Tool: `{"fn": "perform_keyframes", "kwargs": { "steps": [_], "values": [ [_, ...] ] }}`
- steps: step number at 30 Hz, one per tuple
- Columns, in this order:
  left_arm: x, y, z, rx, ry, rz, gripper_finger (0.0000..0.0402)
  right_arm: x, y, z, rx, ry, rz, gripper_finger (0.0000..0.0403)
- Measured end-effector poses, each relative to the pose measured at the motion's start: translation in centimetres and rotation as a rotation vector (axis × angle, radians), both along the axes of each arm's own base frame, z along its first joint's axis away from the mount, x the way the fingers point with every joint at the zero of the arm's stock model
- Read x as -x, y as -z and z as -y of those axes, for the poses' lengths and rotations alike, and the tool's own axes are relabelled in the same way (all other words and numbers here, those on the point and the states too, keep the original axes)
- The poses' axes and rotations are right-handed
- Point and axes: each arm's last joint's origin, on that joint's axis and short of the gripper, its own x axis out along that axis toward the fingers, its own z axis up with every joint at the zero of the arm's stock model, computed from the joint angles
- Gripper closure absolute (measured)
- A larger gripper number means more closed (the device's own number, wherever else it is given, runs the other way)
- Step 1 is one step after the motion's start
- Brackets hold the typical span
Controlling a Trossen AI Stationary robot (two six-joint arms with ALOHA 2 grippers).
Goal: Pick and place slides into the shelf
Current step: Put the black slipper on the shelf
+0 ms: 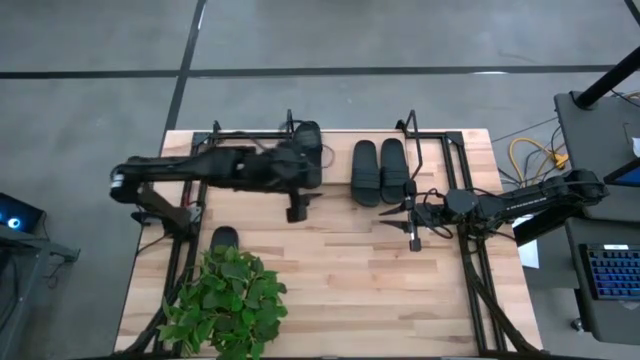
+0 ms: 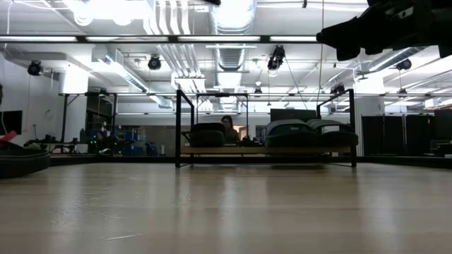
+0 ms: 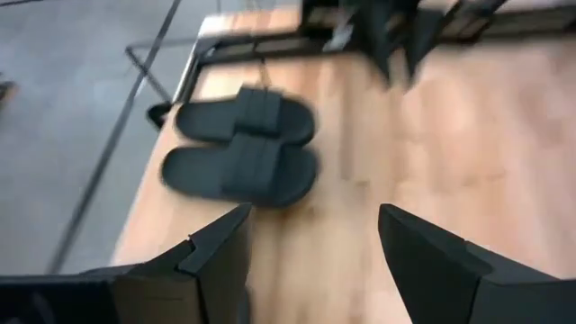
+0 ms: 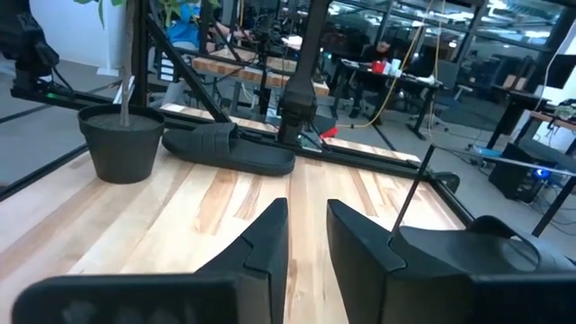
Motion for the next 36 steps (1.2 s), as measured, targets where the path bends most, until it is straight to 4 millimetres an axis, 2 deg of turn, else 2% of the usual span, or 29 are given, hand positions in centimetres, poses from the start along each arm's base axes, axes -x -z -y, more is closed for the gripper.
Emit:
{"fn": "perform_keyframes", "kwargs": {
  "steps": [8, 13, 17, 22, 25, 36],
  "values": [
    [5.3, -4.1, 2.2, 0.080, 0.051, 0.174, 0.0178, 0.0, -0.1, 0.0, -0.001, 0.000, 0.012, 0.0337],
    [8.1, -5.1, 1.9, 0.087, 0.044, 0.184, 0.0178, 0.0, -0.1, 0.0, -0.011, 0.000, 0.012, 0.0337],
    [11.3, -5.0, 1.3, 0.129, -0.071, 0.077, 0.0178, 0.0, -0.1, 0.0, -0.020, 0.001, 0.011, 0.0337],
    [15.5, -3.3, 0.7, 0.308, -0.314, -0.106, 0.0178, 0.0, -0.1, 0.0, -0.020, 0.001, 0.008, 0.0337],
    [17.1, -1.6, 0.6, 0.429, -0.460, -0.235, 0.0178, 0.0, -0.1, 0.0, -0.019, 0.001, 0.006, 0.0337],
    [18.6, 7.2, 1.4, 0.720, -0.564, -0.586, 0.0178, 0.0, -0.1, 0.0, -0.020, 0.001, 0.004, 0.0337]
  ]
}}
